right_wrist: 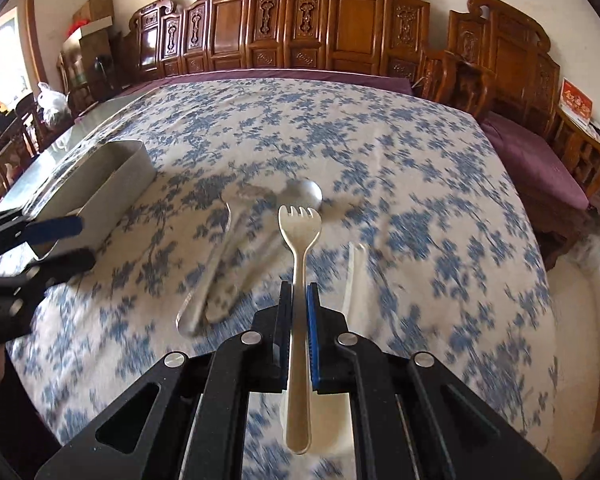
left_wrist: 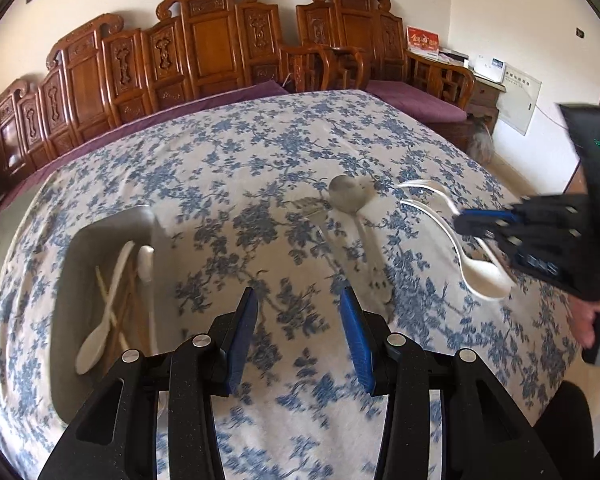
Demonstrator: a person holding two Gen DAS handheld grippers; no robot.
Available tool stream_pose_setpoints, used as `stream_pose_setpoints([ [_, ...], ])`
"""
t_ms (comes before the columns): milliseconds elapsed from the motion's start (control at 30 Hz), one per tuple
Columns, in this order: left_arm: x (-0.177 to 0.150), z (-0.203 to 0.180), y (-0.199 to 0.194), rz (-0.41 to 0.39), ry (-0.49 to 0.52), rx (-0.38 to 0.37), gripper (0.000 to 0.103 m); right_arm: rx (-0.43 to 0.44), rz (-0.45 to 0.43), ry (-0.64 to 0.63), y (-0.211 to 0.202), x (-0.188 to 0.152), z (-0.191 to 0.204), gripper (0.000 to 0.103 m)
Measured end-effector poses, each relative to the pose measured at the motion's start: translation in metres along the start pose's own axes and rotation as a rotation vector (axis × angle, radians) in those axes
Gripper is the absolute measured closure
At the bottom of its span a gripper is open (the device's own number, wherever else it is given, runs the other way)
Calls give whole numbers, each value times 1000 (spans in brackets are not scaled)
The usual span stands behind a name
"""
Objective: Organize utensils
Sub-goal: 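Grasp a metal fork with the left tool and lift it while the right tool holds the white fork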
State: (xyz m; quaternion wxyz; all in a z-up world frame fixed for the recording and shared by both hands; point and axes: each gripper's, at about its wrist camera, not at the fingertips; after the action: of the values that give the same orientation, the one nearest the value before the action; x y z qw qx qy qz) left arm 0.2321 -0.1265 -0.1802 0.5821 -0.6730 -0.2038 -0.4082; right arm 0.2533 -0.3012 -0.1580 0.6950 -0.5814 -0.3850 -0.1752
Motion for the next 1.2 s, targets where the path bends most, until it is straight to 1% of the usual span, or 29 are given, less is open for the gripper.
stream_pose_setpoints([
  [200,8,-12,41,54,-14,-10,62,5,-23,14,-18,-8,-18,94],
  [467,21,-28,88,93,-14,-31,62,19,-35,33,-23,-16,-32,94],
  [633,25,-30,114,129,-27,-10,62,29,-41,48,-21,-19,-33,94],
  [667,25,-29,118,137,-34,-6,63,32,-43,49,-21,-20,-33,94],
  [767,22,-26,129,173,-51,8,71,35,-47,54,-22,-21,-32,94],
  [833,20,-26,128,164,-39,23,75,43,-49,57,-23,-21,-31,94],
  [867,19,-26,127,164,-29,29,80,44,-52,57,-24,-21,-30,94],
  [900,19,-25,126,165,-29,21,93,47,-54,59,-25,-21,-29,94],
  [1000,16,-22,119,181,-21,21,96,48,-58,51,-28,-20,-24,94],
  [1067,13,-18,114,188,-21,18,97,48,-59,39,-31,-19,-19,94],
  [1100,10,-15,109,186,-16,28,97,47,-60,29,-34,-18,-15,94],
  [1200,7,-6,91,175,-17,24,97,49,-73,6,-42,-14,-5,94],
])
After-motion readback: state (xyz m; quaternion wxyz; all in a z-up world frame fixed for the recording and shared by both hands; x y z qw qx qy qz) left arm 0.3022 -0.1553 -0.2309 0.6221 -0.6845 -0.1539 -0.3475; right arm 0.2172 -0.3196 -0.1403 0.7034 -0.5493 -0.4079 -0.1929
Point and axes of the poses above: each gripper's, at about its wrist camera, not at the fingertips, and y roughly the way its jaws point, z to its left, x to its top, and after that the axes turned 10 degrees about -z, right-handed
